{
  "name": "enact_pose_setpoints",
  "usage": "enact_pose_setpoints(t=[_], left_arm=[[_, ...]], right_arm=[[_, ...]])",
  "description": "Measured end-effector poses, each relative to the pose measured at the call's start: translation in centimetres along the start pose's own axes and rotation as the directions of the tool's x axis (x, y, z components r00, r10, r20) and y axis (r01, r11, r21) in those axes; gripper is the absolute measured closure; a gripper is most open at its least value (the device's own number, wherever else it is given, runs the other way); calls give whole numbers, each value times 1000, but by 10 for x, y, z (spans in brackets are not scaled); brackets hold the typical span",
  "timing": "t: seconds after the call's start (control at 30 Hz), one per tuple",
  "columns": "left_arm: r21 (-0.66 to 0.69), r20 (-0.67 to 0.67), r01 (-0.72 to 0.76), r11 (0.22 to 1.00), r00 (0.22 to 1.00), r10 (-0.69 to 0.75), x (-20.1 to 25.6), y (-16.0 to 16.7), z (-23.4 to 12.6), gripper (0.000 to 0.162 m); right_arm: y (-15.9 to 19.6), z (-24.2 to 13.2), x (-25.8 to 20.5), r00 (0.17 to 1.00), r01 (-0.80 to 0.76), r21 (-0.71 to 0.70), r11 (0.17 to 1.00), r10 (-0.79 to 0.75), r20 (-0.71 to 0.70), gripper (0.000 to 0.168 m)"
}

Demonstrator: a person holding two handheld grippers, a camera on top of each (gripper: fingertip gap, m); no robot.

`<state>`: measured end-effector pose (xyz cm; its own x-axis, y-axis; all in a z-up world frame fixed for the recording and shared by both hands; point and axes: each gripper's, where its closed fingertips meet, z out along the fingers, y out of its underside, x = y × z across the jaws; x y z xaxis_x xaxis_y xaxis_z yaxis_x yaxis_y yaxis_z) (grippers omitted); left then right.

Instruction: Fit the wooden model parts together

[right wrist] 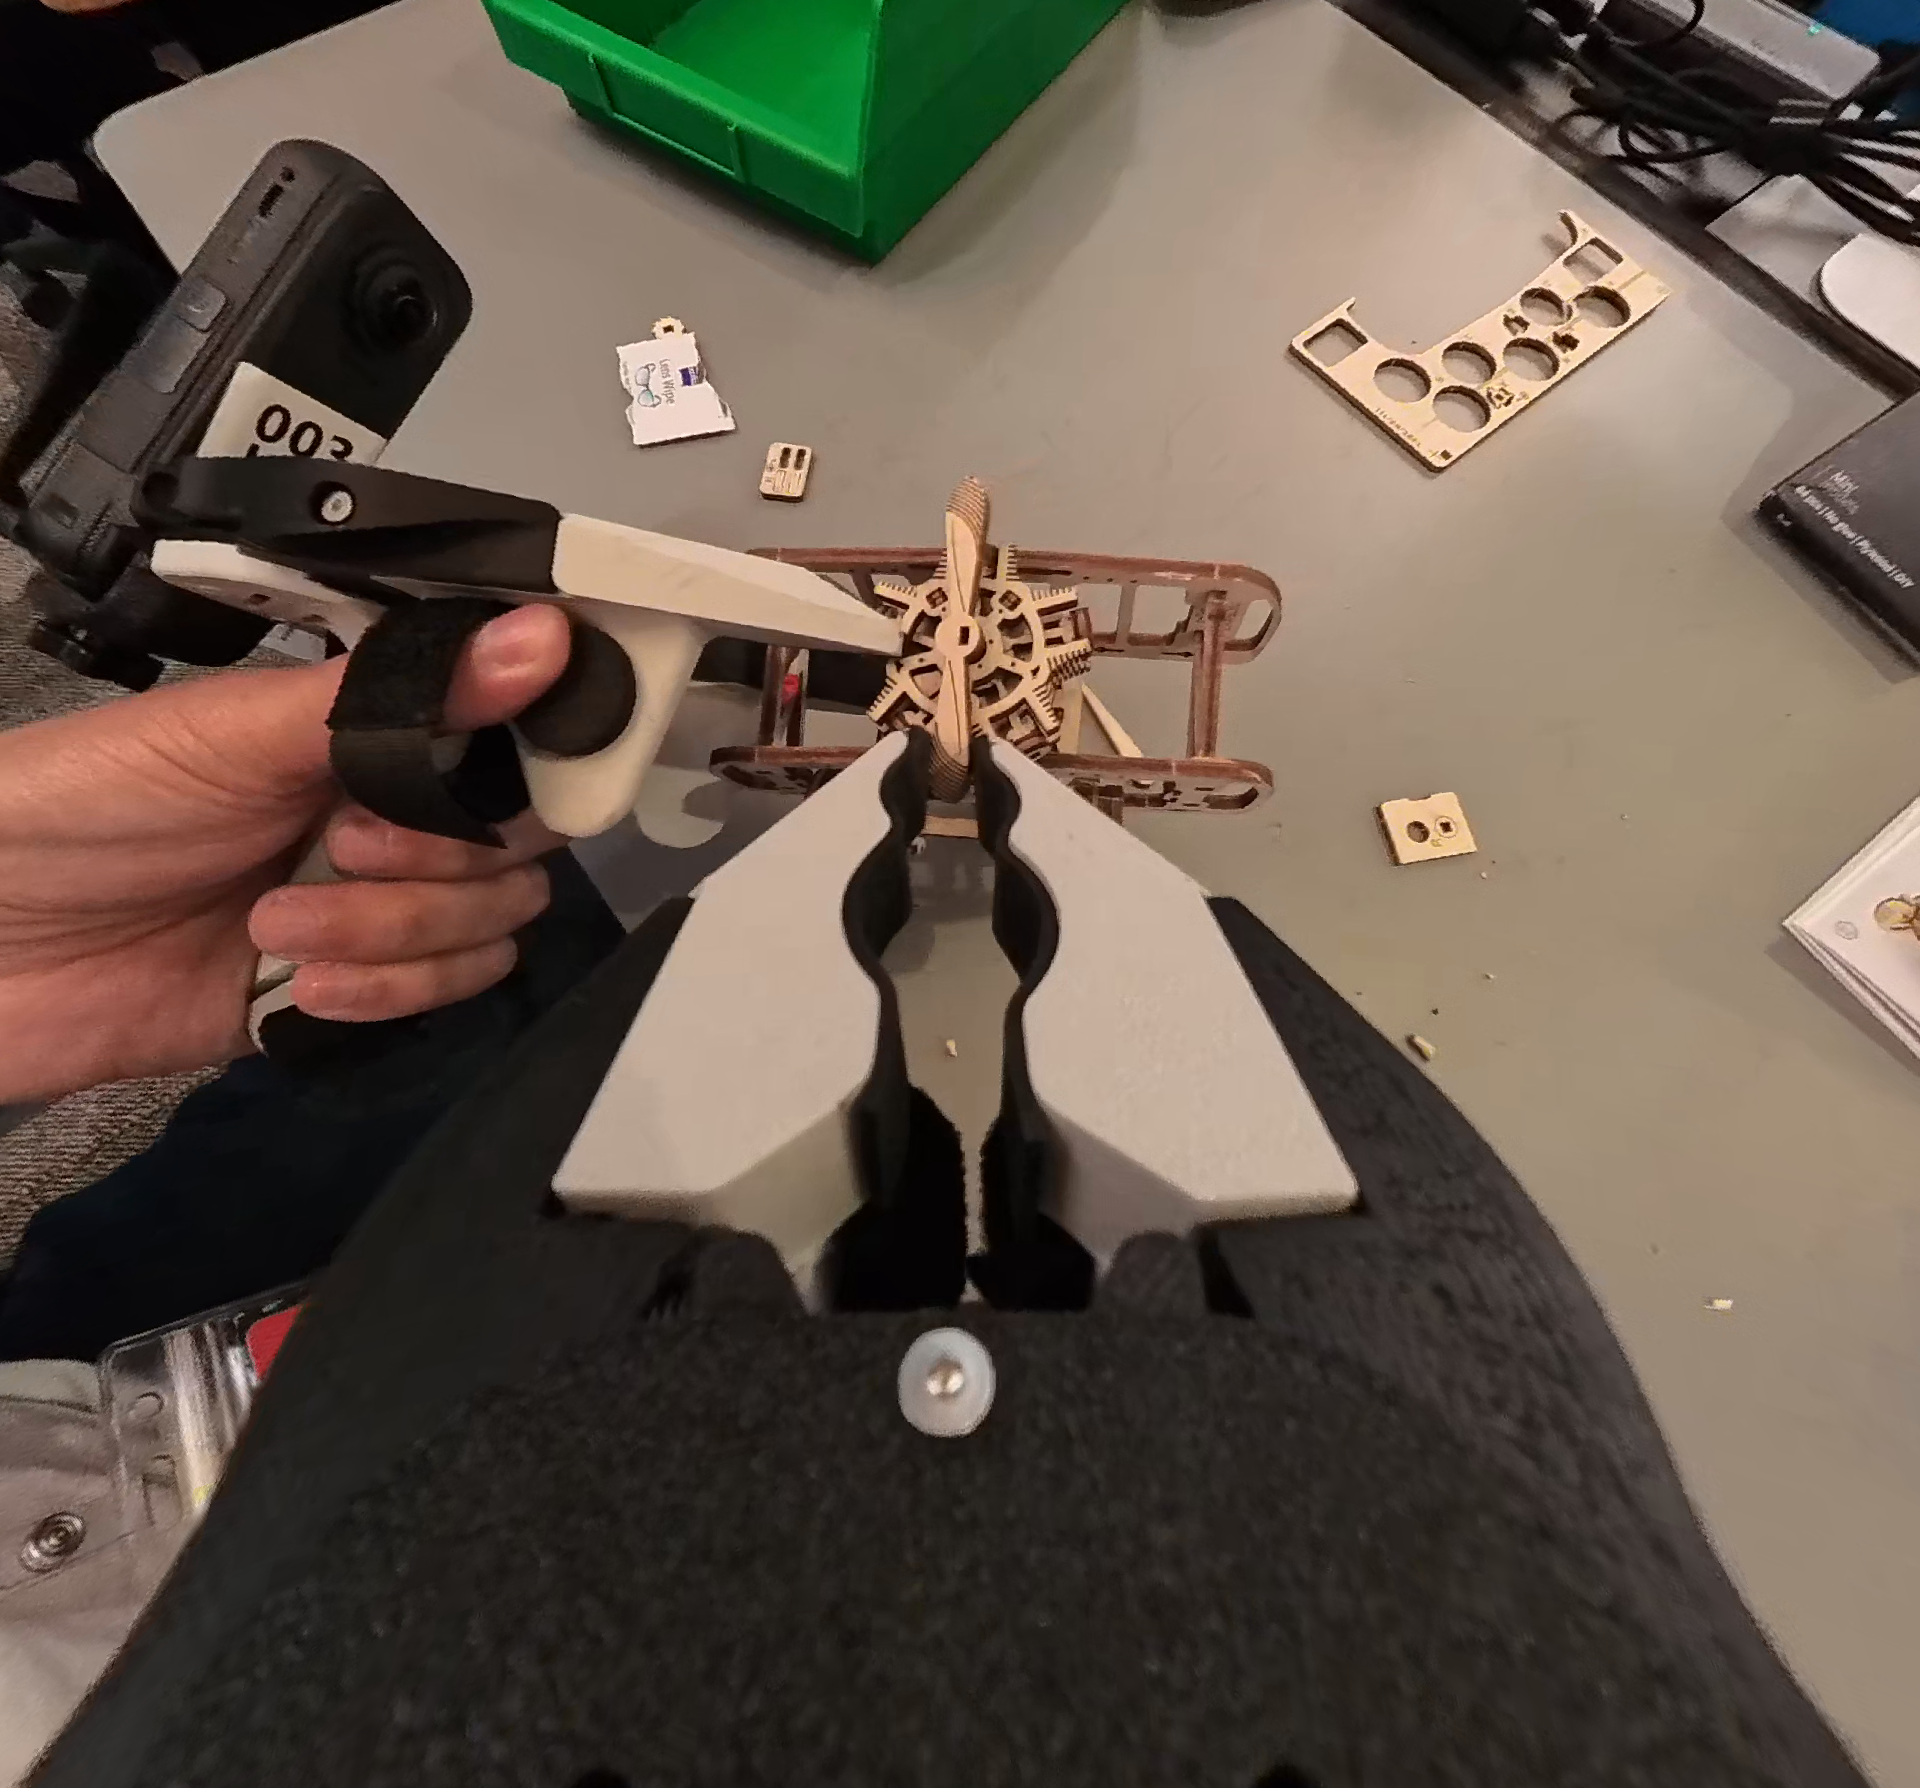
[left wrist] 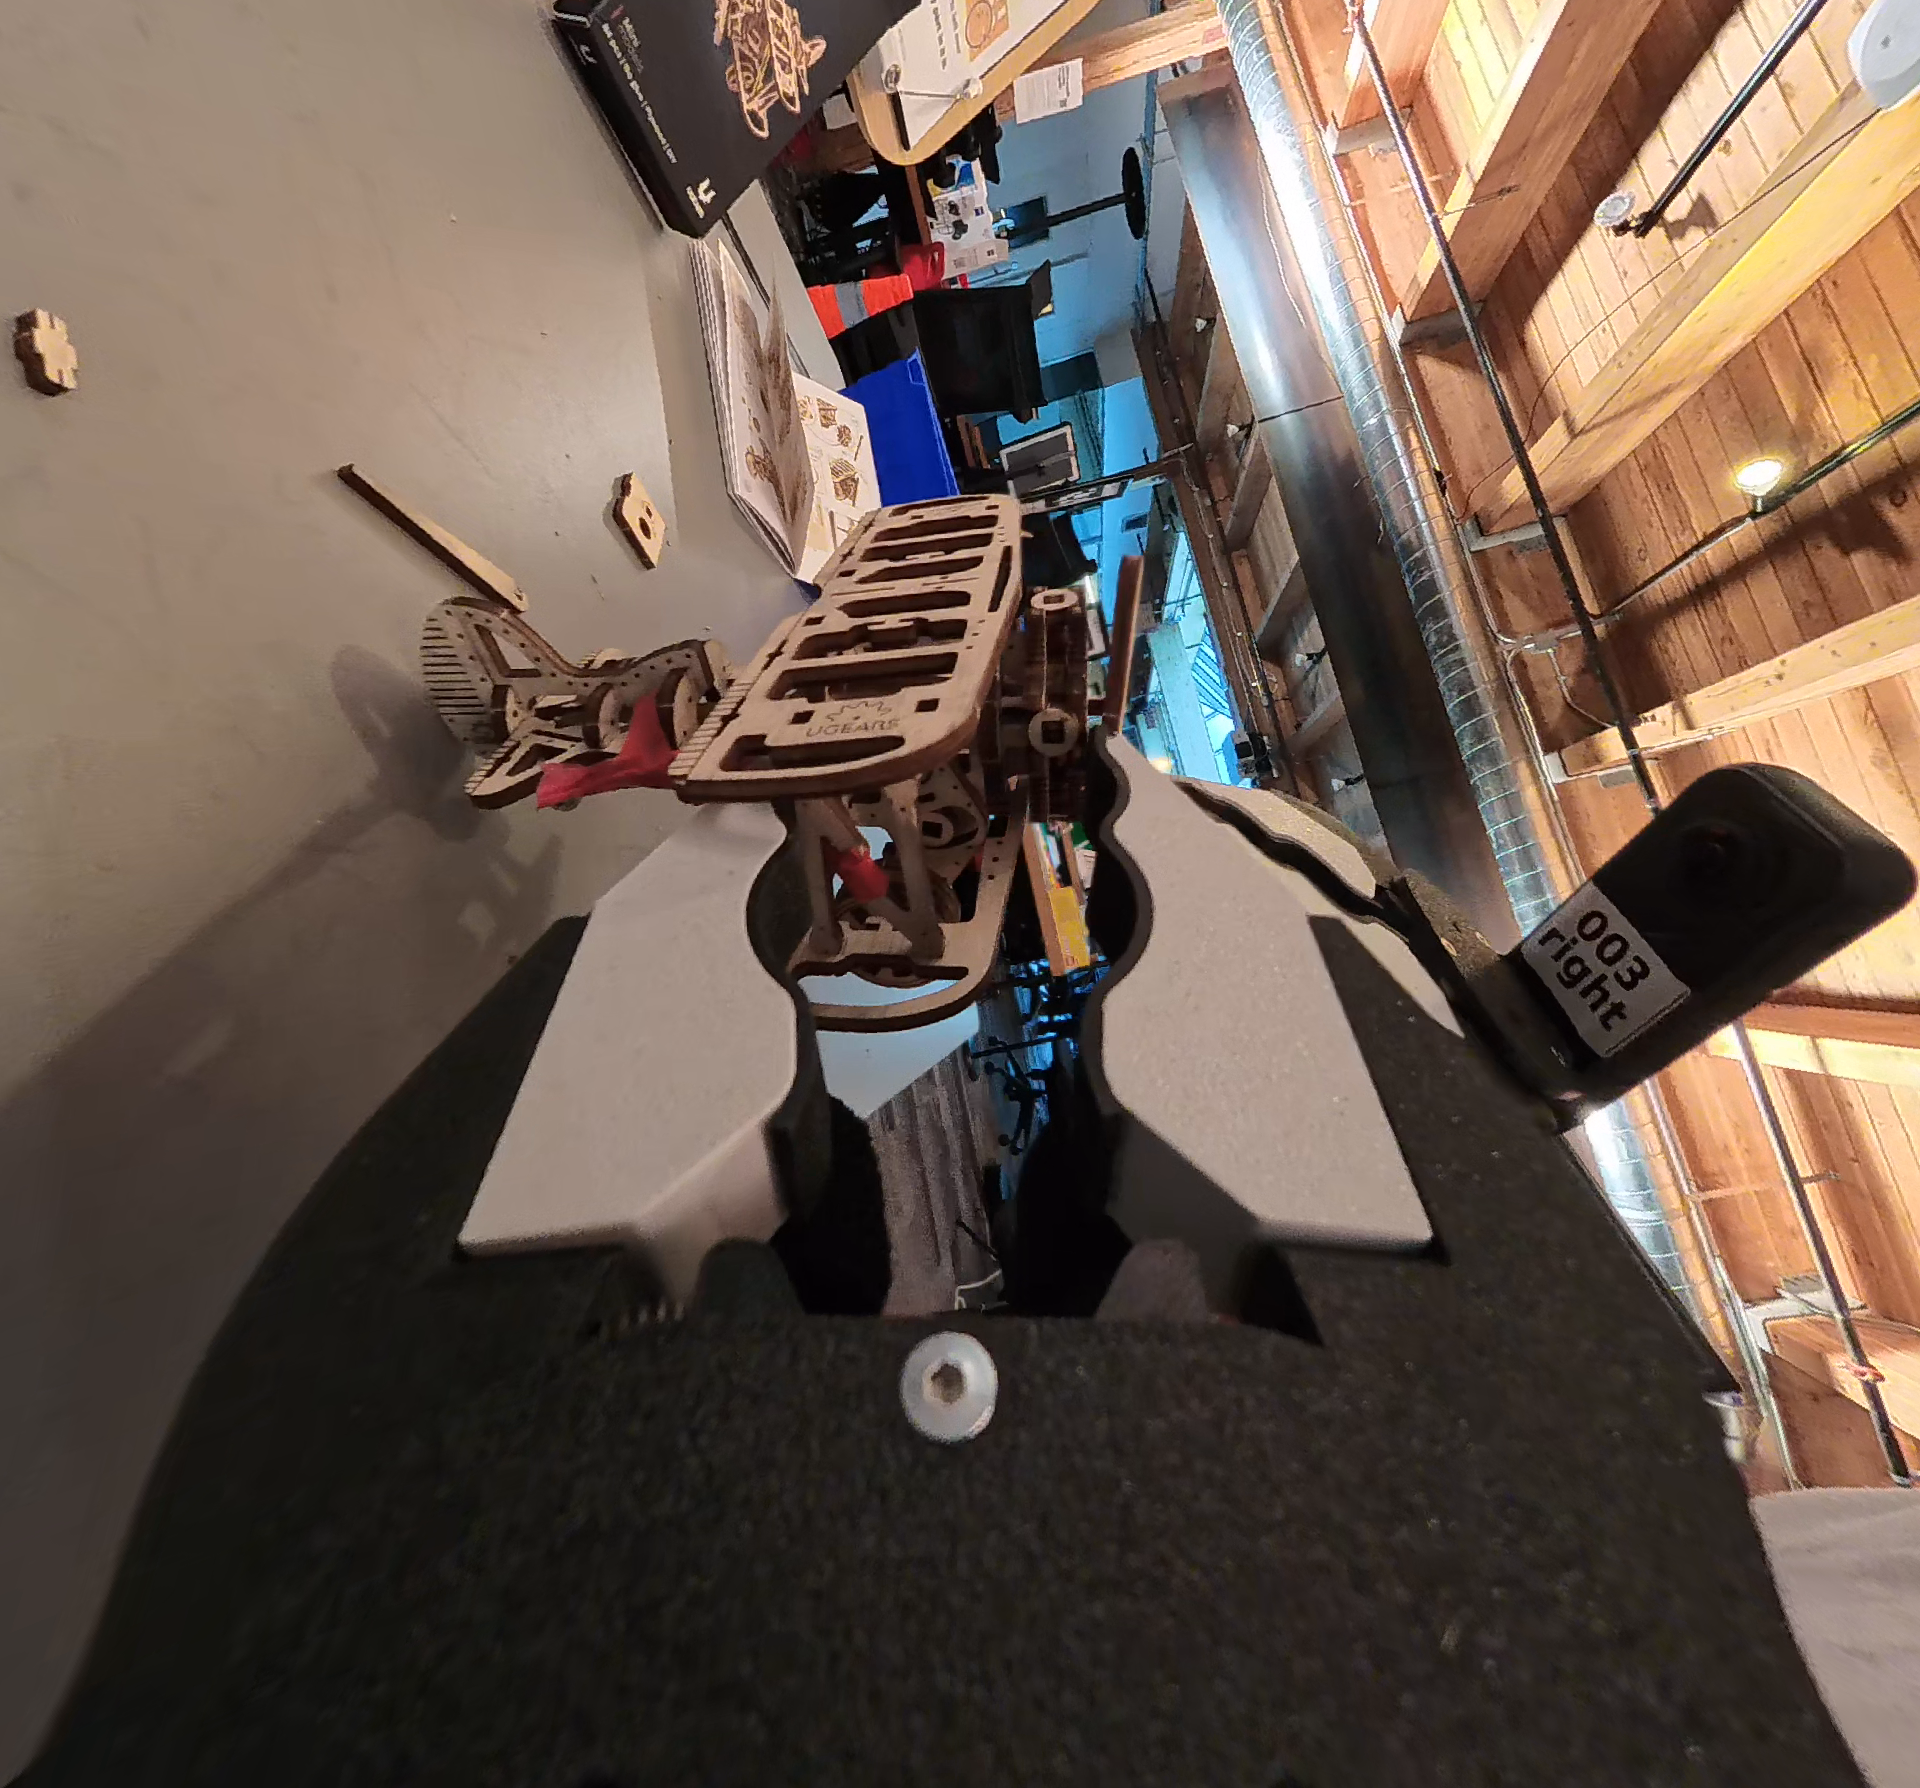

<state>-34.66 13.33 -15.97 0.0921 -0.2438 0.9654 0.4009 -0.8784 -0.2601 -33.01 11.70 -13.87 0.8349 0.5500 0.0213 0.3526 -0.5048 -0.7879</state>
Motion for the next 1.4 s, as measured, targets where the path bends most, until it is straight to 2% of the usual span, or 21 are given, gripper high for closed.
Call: enact_pose_setpoints(t=[0.2, 0.57, 0.73, 0.8, 0.83, 0.9, 0.97, 1.27, 1.4], left_arm=[[-1, 0, 1, 1000, 1000, -1, 0, 0, 0, 113], [-5, -2, 3, 1000, 1000, -3, 0, 1, 1, 113], [-5, -1, 0, 1000, 1000, 0, 0, 1, 0, 113], [-5, 0, -1, 1000, 1000, 1, 0, 1, 1, 113], [-4, 0, -2, 1000, 1000, 2, 0, 1, 1, 113], [-5, -1, -2, 1000, 1000, 2, 0, 1, 1, 113], [-5, 0, -4, 1000, 1000, 4, 0, 1, 1, 113], [-17, -15, -5, 1000, 1000, 5, 3, 4, 2, 113], [-19, -18, -10, 1000, 1000, 9, 4, 4, 2, 113]], right_arm=[[0, 0, -1, 999, -27, 3, 1000, 27, 20, 159], [-10, -4, 3, 998, 56, 28, 998, -56, -13, 155], [-22, -8, 11, 996, 62, 49, 997, -66, 66, 152], [-25, -6, 15, 994, 36, 54, 998, -41, 98, 145], [-24, -4, 18, 993, 8, 43, 999, -13, 115, 135], [-18, 3, 15, 977, -68, 0, 998, 67, 202, 121], [-12, 8, 12, 951, -138, -39, 990, 143, 275, 114], [-6, 14, 15, 881, -256, -79, 963, 267, 392, 125], [-8, 13, 8, 792, -369, -105, 924, 371, 486, 137]])
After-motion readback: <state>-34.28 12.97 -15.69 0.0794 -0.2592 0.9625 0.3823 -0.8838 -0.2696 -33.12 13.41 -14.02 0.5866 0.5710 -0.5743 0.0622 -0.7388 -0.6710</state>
